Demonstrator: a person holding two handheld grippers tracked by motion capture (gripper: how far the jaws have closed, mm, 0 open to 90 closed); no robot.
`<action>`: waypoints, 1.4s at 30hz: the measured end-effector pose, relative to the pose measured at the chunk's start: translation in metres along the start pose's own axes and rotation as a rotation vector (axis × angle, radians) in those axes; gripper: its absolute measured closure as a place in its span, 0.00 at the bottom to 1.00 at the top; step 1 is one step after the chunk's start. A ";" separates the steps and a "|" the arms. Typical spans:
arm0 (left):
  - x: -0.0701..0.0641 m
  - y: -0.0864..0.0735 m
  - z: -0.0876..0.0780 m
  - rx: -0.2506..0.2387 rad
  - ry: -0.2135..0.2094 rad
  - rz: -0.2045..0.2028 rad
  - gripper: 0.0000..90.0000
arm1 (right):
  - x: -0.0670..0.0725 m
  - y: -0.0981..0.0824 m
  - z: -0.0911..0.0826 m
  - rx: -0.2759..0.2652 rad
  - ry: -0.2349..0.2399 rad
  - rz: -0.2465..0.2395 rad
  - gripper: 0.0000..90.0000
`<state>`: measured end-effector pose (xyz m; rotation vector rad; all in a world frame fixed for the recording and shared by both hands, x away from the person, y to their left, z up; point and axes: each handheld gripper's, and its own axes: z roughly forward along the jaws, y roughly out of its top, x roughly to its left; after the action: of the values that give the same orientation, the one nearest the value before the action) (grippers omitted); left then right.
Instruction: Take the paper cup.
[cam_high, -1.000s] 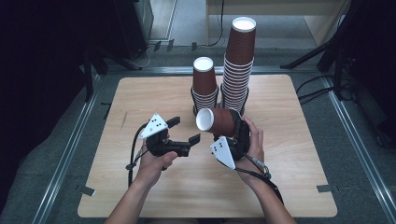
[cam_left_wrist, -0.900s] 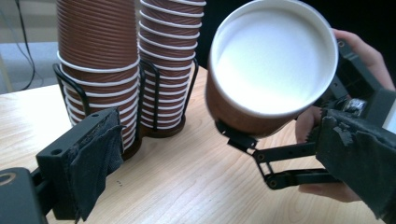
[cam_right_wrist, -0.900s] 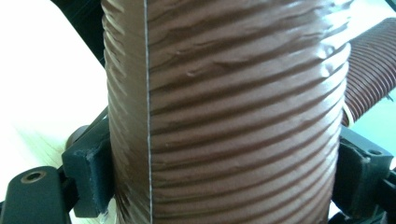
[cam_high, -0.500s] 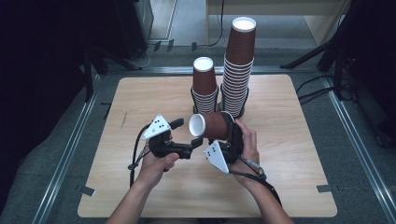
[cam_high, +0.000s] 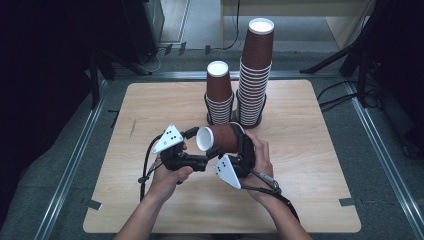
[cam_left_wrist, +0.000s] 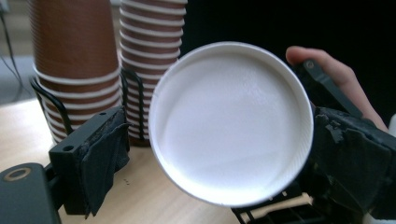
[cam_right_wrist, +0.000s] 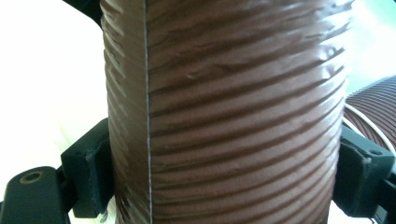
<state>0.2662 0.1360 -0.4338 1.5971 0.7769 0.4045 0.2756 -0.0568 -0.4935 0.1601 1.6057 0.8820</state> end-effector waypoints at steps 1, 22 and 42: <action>0.000 -0.001 0.000 -0.014 0.007 0.005 0.07 | -0.001 0.001 0.000 -0.006 0.000 -0.003 0.13; -0.004 -0.003 0.002 0.000 0.003 0.010 0.16 | 0.006 0.008 -0.002 -0.042 0.024 0.004 0.13; 0.009 -0.009 -0.002 -0.181 -0.020 -0.025 0.24 | 0.000 0.009 -0.008 -0.086 0.041 0.130 0.00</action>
<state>0.2690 0.1443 -0.4431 1.4198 0.7237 0.4286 0.2647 -0.0539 -0.4883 0.1880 1.6062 1.0592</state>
